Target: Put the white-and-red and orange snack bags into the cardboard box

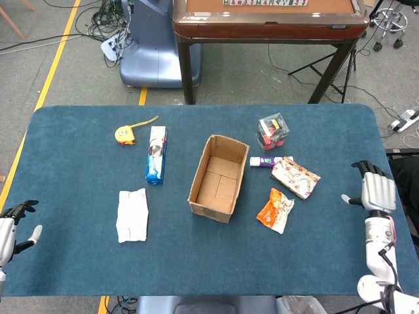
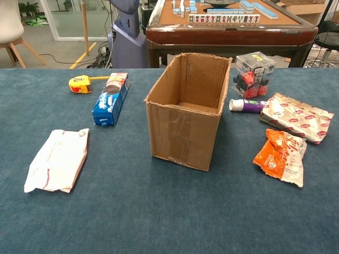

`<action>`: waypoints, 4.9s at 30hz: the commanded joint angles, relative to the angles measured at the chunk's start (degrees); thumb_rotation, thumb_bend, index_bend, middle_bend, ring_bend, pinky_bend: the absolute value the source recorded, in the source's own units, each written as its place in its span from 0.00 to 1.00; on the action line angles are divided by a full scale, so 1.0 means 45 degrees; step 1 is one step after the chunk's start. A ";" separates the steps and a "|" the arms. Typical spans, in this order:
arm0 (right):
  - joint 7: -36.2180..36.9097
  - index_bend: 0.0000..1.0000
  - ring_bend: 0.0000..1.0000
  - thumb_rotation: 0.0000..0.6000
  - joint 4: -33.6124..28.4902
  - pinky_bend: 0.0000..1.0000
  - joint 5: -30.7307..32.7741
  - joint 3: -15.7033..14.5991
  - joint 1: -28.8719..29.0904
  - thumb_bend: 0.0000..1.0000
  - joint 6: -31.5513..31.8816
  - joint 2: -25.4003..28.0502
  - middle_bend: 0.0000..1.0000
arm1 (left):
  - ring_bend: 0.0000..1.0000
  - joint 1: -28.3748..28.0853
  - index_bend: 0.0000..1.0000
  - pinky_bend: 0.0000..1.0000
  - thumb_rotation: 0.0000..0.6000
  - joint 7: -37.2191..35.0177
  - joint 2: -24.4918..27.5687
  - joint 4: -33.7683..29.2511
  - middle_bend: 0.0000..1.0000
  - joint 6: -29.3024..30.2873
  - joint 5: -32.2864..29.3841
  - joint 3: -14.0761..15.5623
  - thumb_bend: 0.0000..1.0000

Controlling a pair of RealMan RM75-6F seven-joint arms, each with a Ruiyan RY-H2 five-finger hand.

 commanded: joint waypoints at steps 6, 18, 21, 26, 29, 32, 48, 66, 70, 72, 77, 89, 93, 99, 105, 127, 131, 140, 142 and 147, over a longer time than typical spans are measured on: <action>0.0289 0.25 0.15 1.00 0.0534 0.24 0.2398 0.0663 0.1585 0.00 -0.2097 -0.0336 0.15 | 0.42 0.0004 0.27 0.57 1.00 -0.0090 0.0050 -0.0040 0.40 -0.0012 0.0001 -0.0006 0.30; -0.1156 0.25 0.15 1.00 0.1662 0.24 0.4958 0.0196 0.3639 0.00 -0.3519 -0.0752 0.15 | 0.42 0.0027 0.27 0.57 1.00 -0.0323 0.0139 -0.0019 0.40 -0.0037 -0.0121 -0.0069 0.30; -0.1288 0.25 0.15 1.00 0.1962 0.24 0.5492 0.0035 0.4021 0.00 -0.3897 -0.0872 0.15 | 0.42 0.0043 0.27 0.57 1.00 -0.0322 0.0166 -0.0041 0.40 -0.0018 -0.0148 -0.0085 0.30; -0.1569 0.25 0.15 1.00 0.2472 0.24 0.6190 -0.0393 0.4589 0.00 -0.4413 -0.1065 0.15 | 0.42 0.0073 0.27 0.57 1.00 -0.0379 0.0194 -0.0039 0.40 0.0018 -0.0192 -0.0113 0.30; -0.1668 0.25 0.15 1.00 0.2767 0.24 0.6454 -0.0623 0.4864 0.00 -0.4579 -0.1224 0.16 | 0.42 0.0093 0.27 0.57 1.00 -0.0400 0.0223 -0.0048 0.40 0.0047 -0.0215 -0.0131 0.30; -0.1688 0.25 0.15 1.00 0.2995 0.24 0.6616 -0.0811 0.5091 0.00 -0.4720 -0.1390 0.16 | 0.42 0.0109 0.27 0.57 1.00 -0.0441 0.0248 -0.0058 0.40 0.0058 -0.0239 -0.0147 0.30; -0.1726 0.25 0.15 1.00 0.3821 0.27 0.6850 -0.1594 0.5927 0.00 -0.4912 -0.2323 0.21 | 0.42 0.0163 0.27 0.57 1.00 -0.0588 0.0338 -0.0090 0.40 0.0129 -0.0276 -0.0204 0.30; -0.1201 0.45 0.45 1.00 0.4454 0.54 0.5508 -0.1570 0.5892 0.32 -0.3595 -0.3298 0.50 | 0.42 0.0260 0.27 0.57 1.00 -0.0641 0.0458 -0.0209 0.41 0.0313 -0.0229 -0.0239 0.30; -0.0908 0.47 0.47 1.00 0.4010 0.55 0.5140 -0.1429 0.5708 0.33 -0.3396 -0.3058 0.52 | 0.42 0.0252 0.27 0.57 1.00 -0.0647 0.0456 -0.0186 0.41 0.0276 -0.0245 -0.0239 0.30; -0.0703 0.47 0.47 1.00 0.3538 0.55 0.4913 -0.1300 0.5588 0.33 -0.3237 -0.2777 0.52 | 0.42 0.0245 0.27 0.57 1.00 -0.0667 0.0452 -0.0163 0.41 0.0249 -0.0264 -0.0244 0.30; -0.0238 0.47 0.47 1.00 0.1765 0.55 0.4362 -0.0876 0.5303 0.33 -0.2645 -0.1823 0.52 | 0.42 0.0220 0.27 0.57 1.00 -0.0627 0.0422 -0.0136 0.41 0.0200 -0.0220 -0.0215 0.30; -0.0303 0.47 0.47 1.00 -0.2482 0.55 0.4276 0.0079 0.5303 0.33 -0.1513 0.0414 0.52 | 0.42 0.0156 0.27 0.57 1.00 -0.0534 0.0373 -0.0135 0.40 0.0090 -0.0159 -0.0168 0.30; -0.0481 0.47 0.47 1.00 -0.3393 0.55 0.4232 0.0228 0.5483 0.33 -0.1381 0.0973 0.52 | 0.42 0.0159 0.27 0.57 1.00 -0.0565 0.0378 -0.0128 0.40 0.0079 -0.0188 -0.0176 0.30; -0.0822 0.47 0.47 1.00 -0.3811 0.55 0.4116 0.0182 0.5853 0.33 -0.1349 0.1314 0.52 | 0.42 0.0164 0.27 0.57 1.00 -0.0558 0.0377 -0.0138 0.41 0.0107 -0.0173 -0.0178 0.30; -0.1213 0.47 0.47 1.00 -0.3526 0.55 0.4033 -0.0079 0.6473 0.33 -0.2258 0.1619 0.52 | 0.42 0.0177 0.27 0.57 1.00 -0.0605 0.0375 -0.0112 0.41 0.0095 -0.0213 -0.0181 0.30; -0.2916 0.52 0.49 1.00 -0.0210 0.55 -0.4126 -0.2413 0.7753 0.33 -0.2559 0.1324 0.55 | 0.42 0.0079 0.27 0.57 1.00 -0.0812 0.0249 0.0319 0.41 -0.0395 -0.0772 -0.0311 0.30; -0.2355 0.52 0.49 1.00 0.0838 0.55 -0.5925 -0.2738 0.7868 0.33 -0.2300 0.1069 0.55 | 0.42 0.0062 0.27 0.57 1.00 -0.0885 0.0218 0.0426 0.41 -0.0479 -0.0850 -0.0328 0.30; 0.0286 0.53 0.49 1.00 0.4244 0.55 -0.9865 -0.3589 0.8249 0.33 -0.0836 0.0028 0.55 | 0.42 0.0097 0.27 0.57 1.00 -0.1034 0.0153 0.0657 0.41 -0.0558 -0.0963 -0.0323 0.30; 0.0717 0.53 0.49 1.00 0.4879 0.55 -1.0249 -0.3656 0.8328 0.33 -0.0581 -0.0211 0.55 | 0.42 0.0100 0.27 0.57 1.00 -0.1054 0.0144 0.0680 0.41 -0.0551 -0.0977 -0.0339 0.30; 0.1377 0.53 0.49 1.00 0.5782 0.55 -1.0576 -0.3637 0.8597 0.32 -0.0572 -0.0678 0.55 | 0.42 0.0141 0.27 0.57 1.00 -0.1104 0.0135 0.0723 0.41 -0.0528 -0.1040 -0.0360 0.30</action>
